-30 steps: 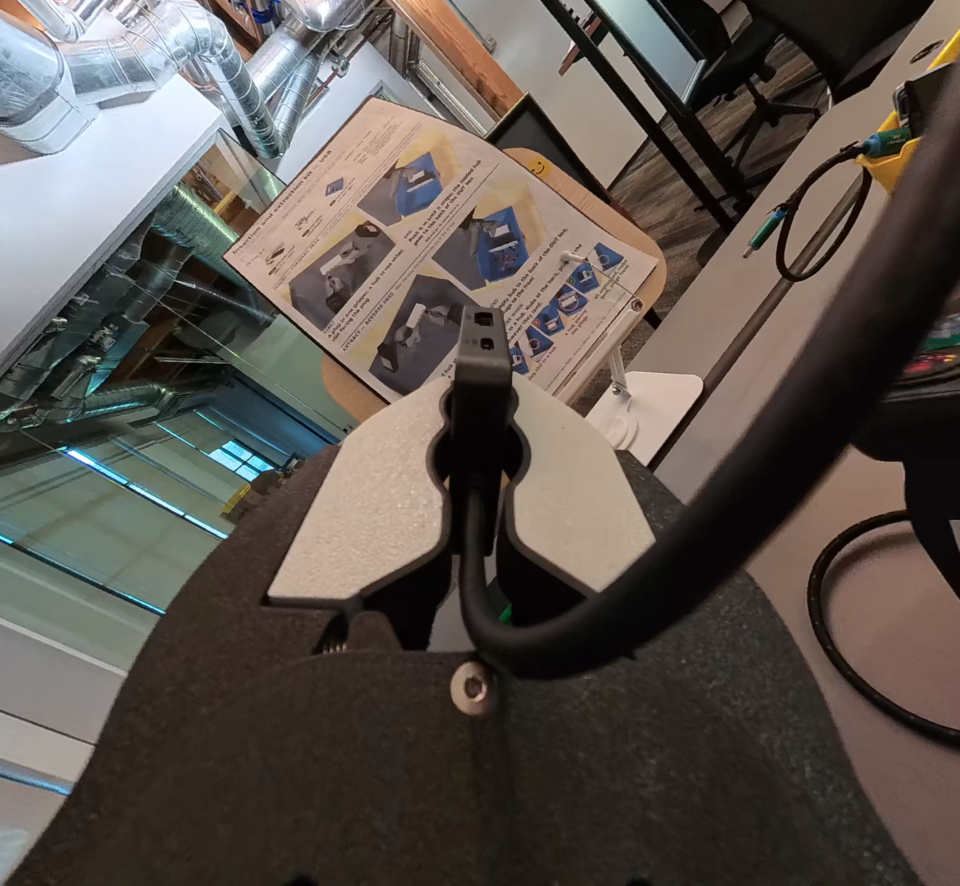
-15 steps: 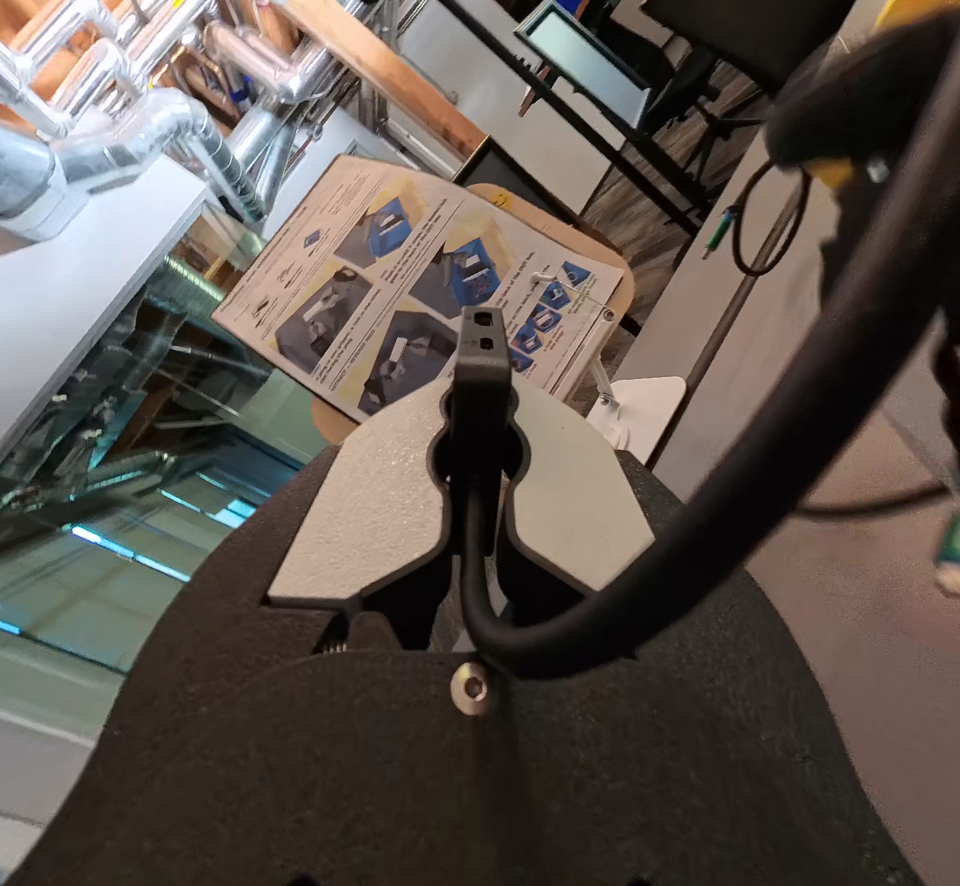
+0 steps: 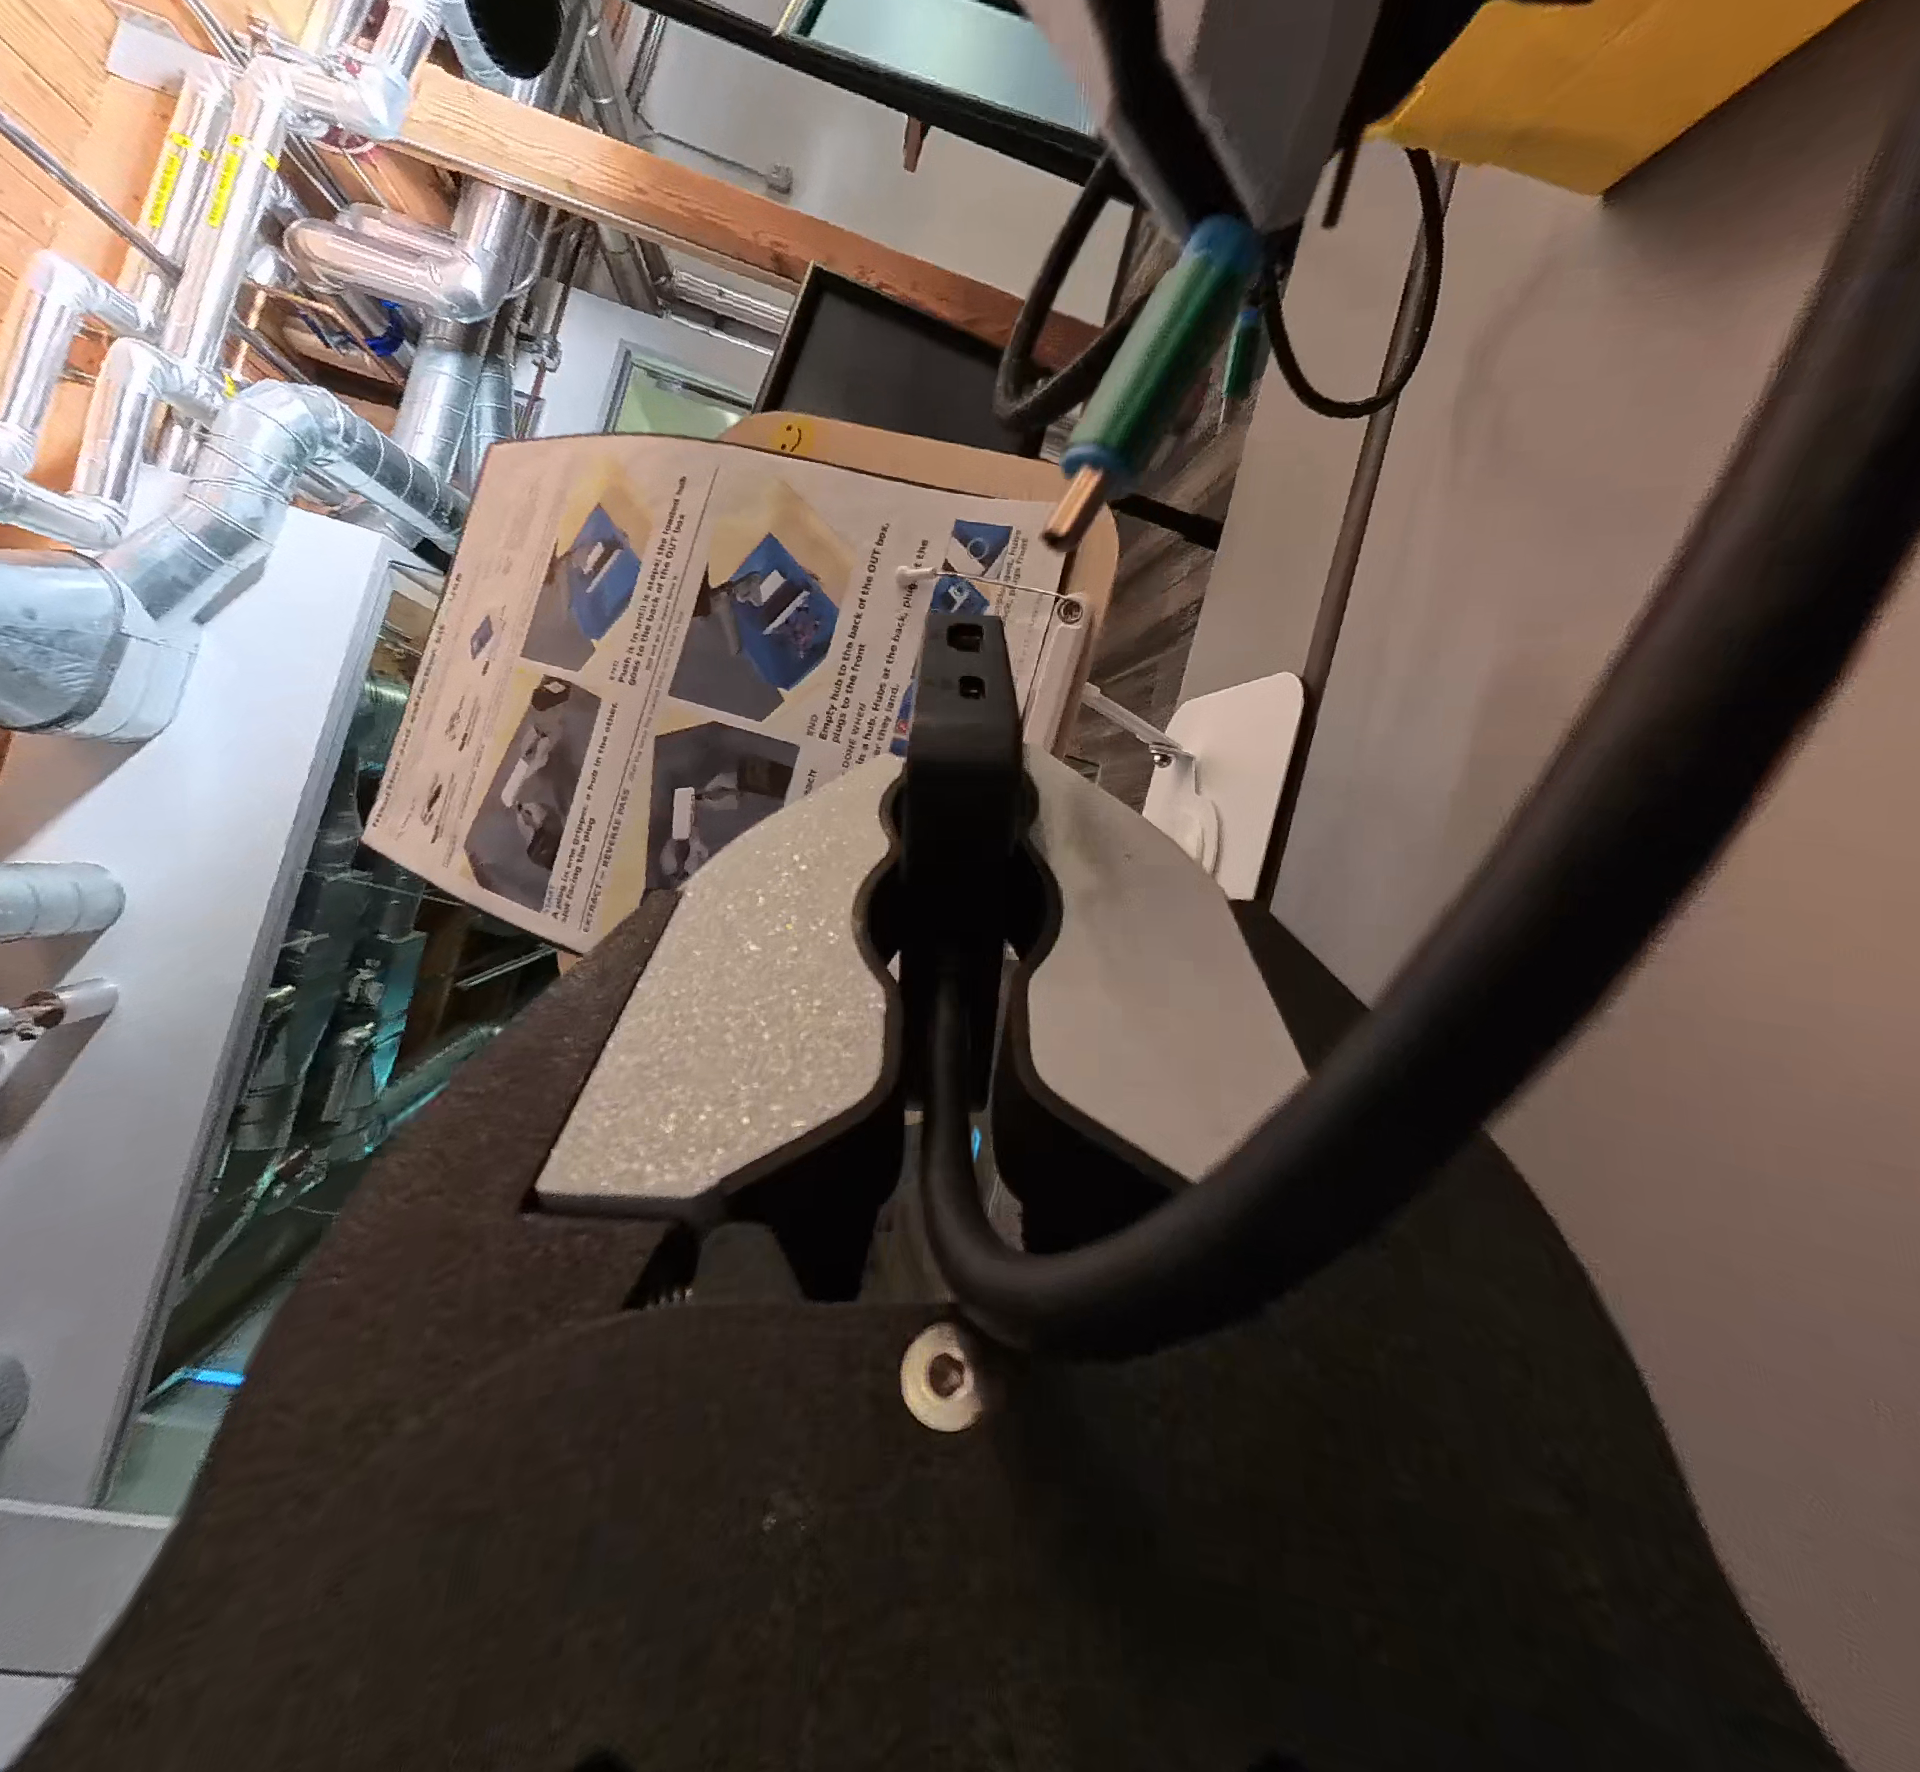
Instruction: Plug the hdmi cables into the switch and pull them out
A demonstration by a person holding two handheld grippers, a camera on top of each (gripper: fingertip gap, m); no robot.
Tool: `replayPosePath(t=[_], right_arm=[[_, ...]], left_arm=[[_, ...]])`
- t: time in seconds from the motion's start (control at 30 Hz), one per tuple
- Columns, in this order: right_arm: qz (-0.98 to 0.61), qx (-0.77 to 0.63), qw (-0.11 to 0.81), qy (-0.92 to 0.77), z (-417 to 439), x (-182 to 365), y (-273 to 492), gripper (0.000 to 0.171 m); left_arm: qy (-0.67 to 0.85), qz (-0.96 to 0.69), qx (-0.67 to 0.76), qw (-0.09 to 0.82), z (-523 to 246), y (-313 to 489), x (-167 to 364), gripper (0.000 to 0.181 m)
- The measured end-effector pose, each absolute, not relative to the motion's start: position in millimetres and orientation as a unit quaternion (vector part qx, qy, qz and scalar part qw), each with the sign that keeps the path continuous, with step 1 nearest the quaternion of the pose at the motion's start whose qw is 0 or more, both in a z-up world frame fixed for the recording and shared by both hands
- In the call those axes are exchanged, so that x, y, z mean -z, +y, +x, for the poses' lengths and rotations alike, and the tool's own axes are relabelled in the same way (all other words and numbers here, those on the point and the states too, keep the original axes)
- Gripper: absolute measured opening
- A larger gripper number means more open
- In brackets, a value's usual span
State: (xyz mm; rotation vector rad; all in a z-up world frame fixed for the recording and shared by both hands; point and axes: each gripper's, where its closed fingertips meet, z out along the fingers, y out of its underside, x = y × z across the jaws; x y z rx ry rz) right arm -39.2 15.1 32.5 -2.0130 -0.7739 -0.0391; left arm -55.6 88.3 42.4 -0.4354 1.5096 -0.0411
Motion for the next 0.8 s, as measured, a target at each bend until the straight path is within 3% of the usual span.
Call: replayPosePath(t=[0.8], right_arm=[[-0.908, 0.001, 0.345, -0.237, -25, 10, 5, 0.006]], left_arm=[[0.732, -0.104, -0.105, 0.665, -40, 66, -1, 0.014]])
